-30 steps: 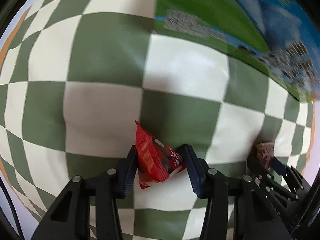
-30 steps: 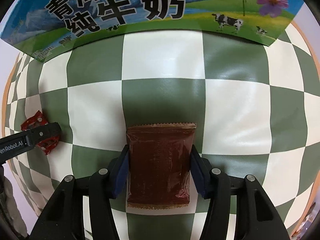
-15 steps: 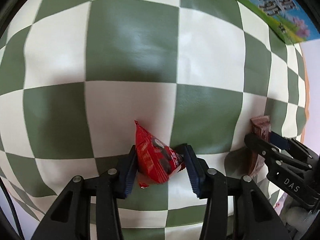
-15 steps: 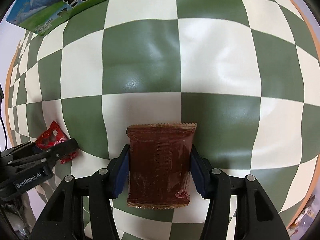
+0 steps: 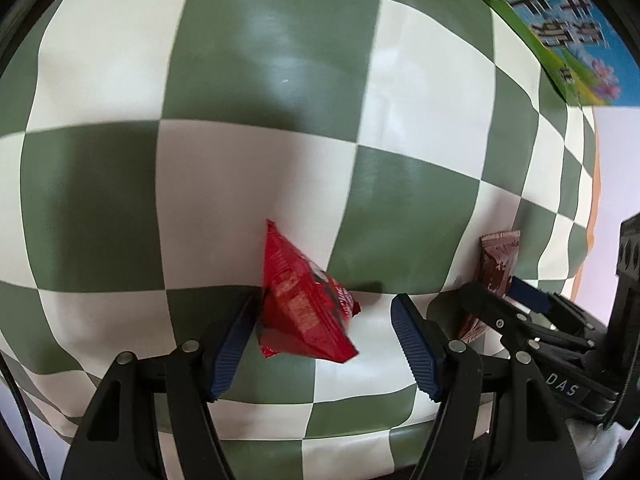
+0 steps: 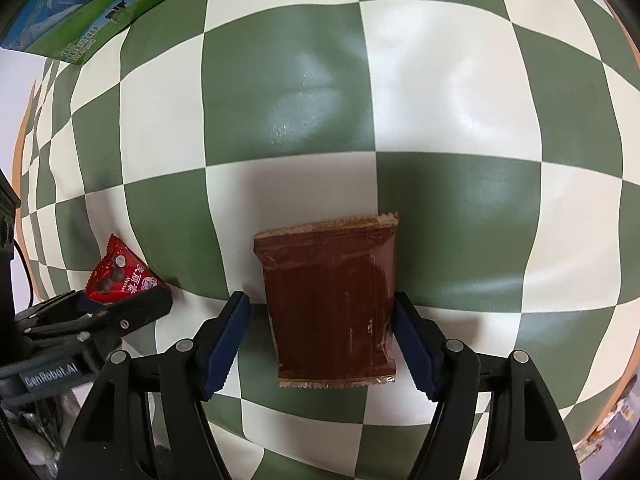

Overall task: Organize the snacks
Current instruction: 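Grasp the dark red packet with right tool while left tool grasps red triangular packet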

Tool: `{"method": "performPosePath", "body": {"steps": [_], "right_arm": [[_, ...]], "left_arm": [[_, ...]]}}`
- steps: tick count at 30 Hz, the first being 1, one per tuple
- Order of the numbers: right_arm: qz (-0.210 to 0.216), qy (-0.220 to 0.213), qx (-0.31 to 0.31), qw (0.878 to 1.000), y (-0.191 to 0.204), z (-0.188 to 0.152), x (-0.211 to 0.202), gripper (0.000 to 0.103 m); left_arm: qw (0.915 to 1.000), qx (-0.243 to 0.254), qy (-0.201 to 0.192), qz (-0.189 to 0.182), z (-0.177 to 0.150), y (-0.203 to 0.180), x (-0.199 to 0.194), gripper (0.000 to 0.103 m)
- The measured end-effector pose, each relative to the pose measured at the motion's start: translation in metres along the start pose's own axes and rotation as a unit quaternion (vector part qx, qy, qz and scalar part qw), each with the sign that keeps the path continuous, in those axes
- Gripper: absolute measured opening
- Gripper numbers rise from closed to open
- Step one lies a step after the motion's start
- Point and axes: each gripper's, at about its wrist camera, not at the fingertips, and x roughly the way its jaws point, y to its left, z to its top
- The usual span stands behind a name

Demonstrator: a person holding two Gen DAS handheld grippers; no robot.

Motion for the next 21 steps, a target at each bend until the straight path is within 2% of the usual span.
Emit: {"method": "performPosePath", "body": {"steps": [5,6,7,8,9,10,11,15,21], "right_arm": [[-0.008,-0.001,-0.001,1.000,0.000,0.002,-0.003,0.074],[-0.009,-0.002,-0.002,1.000,-0.002,0.000,-0.003,0.074],[-0.009,-0.004,-0.002,1.000,0.000,-0.003,-0.005,0.073],[-0.010,-0.006,-0.002,1.000,0.000,-0.006,-0.007,0.071],[-0.015,-0.009,-0.002,1.000,0.005,-0.014,-0.003,0.064],[-0.024,-0.013,-0.003,1.000,0.007,-0.019,-0.004,0.060],[-0.024,-0.016,-0.004,1.000,0.005,-0.030,-0.001,0.060],[-0.022,-0.025,-0.007,0.999,0.008,-0.033,-0.007,0.059],[0.009,-0.051,-0.009,0.999,0.012,-0.038,-0.035,0.059]], "left_arm": [[0.9999,-0.003,-0.005,0.011,-0.001,0.003,-0.001,0.068],[0.9998,-0.002,-0.009,0.017,-0.003,0.002,-0.002,0.062],[0.9996,0.001,-0.014,0.025,-0.003,0.001,-0.003,0.048],[0.9993,0.007,-0.017,0.034,-0.004,-0.002,-0.002,0.042],[0.9990,0.013,-0.019,0.038,-0.005,-0.009,-0.006,0.040],[0.9988,0.016,-0.020,0.041,-0.006,-0.013,-0.006,0.040],[0.9986,0.020,-0.022,0.043,-0.006,-0.016,-0.006,0.040],[0.9976,0.033,-0.031,0.053,-0.007,-0.025,-0.011,0.037],[0.9960,0.051,-0.062,0.039,-0.007,-0.039,-0.042,0.037]]}}
